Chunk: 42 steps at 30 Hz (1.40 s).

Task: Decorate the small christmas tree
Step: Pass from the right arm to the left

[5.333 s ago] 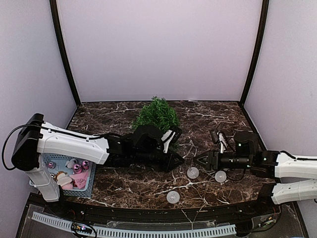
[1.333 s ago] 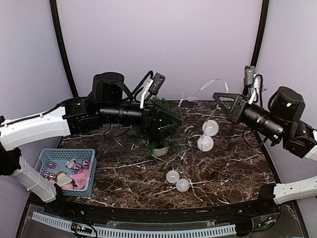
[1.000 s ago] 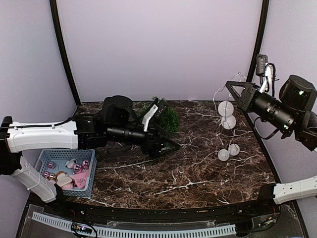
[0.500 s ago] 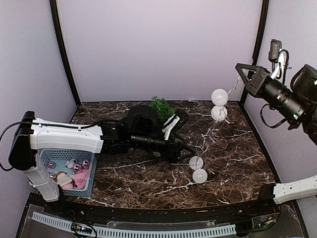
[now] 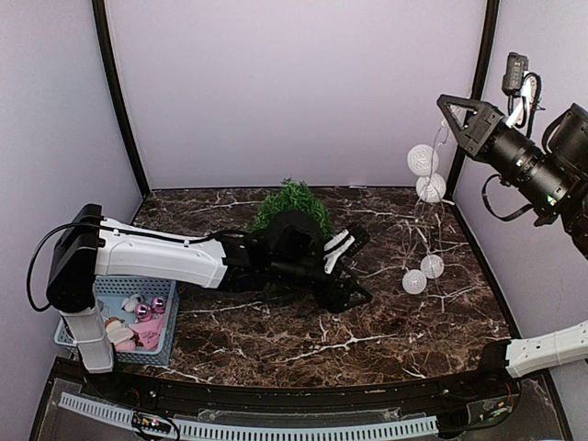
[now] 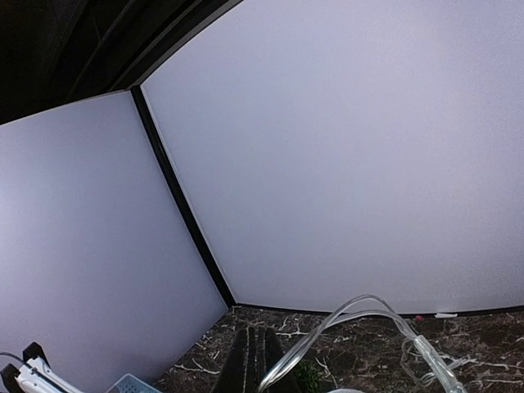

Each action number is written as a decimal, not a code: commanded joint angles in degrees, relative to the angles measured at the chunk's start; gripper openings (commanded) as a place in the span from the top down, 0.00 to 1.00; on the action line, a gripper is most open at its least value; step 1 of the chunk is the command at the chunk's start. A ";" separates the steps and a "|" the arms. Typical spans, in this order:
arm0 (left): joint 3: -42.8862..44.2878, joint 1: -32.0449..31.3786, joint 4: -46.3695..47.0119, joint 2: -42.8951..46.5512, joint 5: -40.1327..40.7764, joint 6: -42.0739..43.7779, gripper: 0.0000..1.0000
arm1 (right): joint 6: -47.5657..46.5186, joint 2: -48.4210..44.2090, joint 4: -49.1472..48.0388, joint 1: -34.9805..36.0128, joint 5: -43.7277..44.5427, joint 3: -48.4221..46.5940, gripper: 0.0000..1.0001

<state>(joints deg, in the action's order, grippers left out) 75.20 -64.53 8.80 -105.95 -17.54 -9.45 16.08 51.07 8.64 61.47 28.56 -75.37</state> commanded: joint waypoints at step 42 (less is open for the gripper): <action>2.04 -3.28 -2.83 2.04 15.73 13.72 1.00 | 0.89 -3.51 -1.00 0.07 9.85 6.44 1.00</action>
<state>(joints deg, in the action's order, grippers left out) 79.48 -67.18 4.71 -110.45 -5.93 4.10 16.91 47.59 7.25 61.47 28.86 -73.06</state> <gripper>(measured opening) 0.002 0.008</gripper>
